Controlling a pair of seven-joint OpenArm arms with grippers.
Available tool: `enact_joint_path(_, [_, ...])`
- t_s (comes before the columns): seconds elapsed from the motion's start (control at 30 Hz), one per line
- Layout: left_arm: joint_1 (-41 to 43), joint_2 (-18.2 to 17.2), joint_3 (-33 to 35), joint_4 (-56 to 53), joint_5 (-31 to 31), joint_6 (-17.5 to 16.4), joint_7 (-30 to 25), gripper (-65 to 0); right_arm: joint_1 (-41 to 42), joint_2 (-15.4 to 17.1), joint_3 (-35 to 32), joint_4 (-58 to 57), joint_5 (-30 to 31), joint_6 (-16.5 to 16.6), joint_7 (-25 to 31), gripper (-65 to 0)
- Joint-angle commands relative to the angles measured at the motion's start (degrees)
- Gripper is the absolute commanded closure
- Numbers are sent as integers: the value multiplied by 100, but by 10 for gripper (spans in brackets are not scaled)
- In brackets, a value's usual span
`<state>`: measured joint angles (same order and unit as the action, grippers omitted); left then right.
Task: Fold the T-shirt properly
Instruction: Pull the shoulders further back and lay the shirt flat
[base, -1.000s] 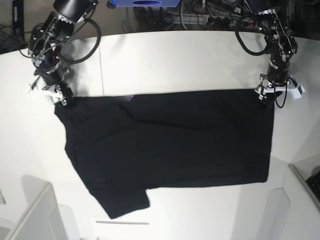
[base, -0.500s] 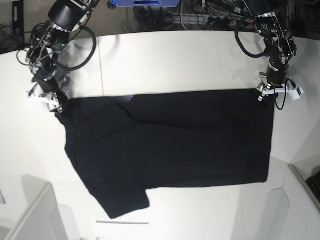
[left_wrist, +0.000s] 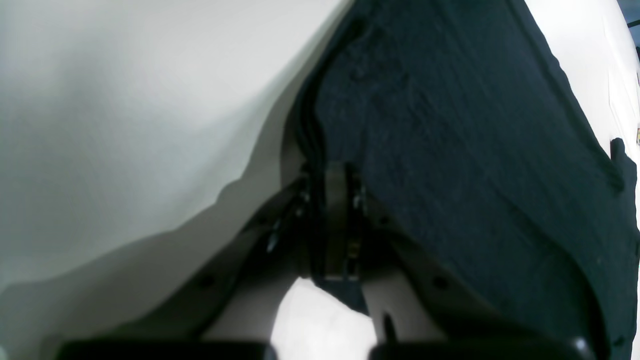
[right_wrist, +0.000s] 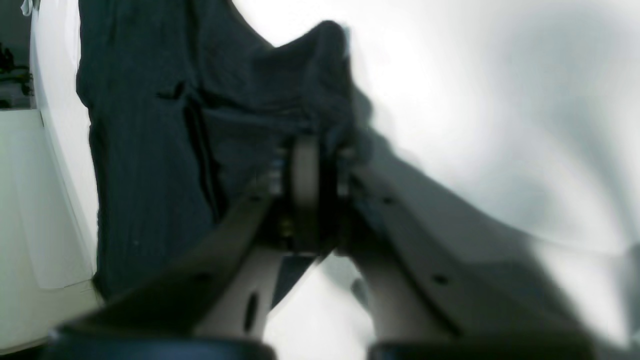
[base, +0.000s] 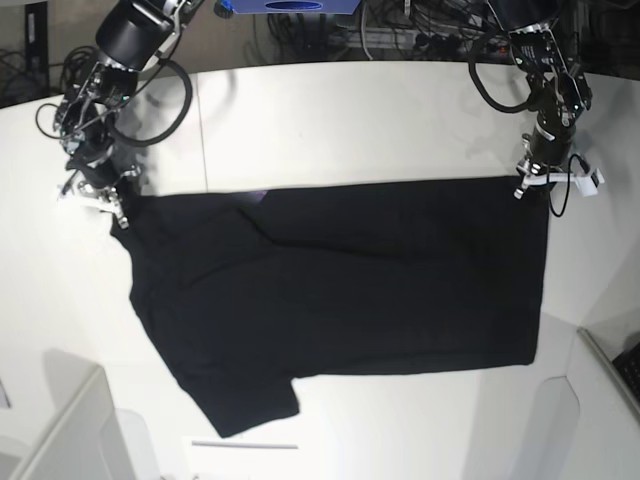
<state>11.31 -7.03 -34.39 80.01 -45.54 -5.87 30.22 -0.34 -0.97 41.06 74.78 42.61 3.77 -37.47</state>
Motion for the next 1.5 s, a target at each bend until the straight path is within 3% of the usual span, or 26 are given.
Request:
enact_joint_path(0.0, [25, -67, -3, 65, -4, 29, 51, 0, 38, 14, 13, 7, -151, -56, -125, 0])
enact_joint_path(0.3, [148, -321, -29, 285, -4, 20, 587, 0, -331, -4, -14, 728, -151, -47, -178, 0])
enact_joint_path(1.0, [1599, -339, -38, 1516, -40, 20, 596, 0, -1483, -48, 22, 1977, -134, -30, -345, 0])
enact_joint_path(1.47, [2328, -321, -47, 1876, -40, 20, 587, 0, -2414, -30, 30, 2372, 754, -47, -494, 0])
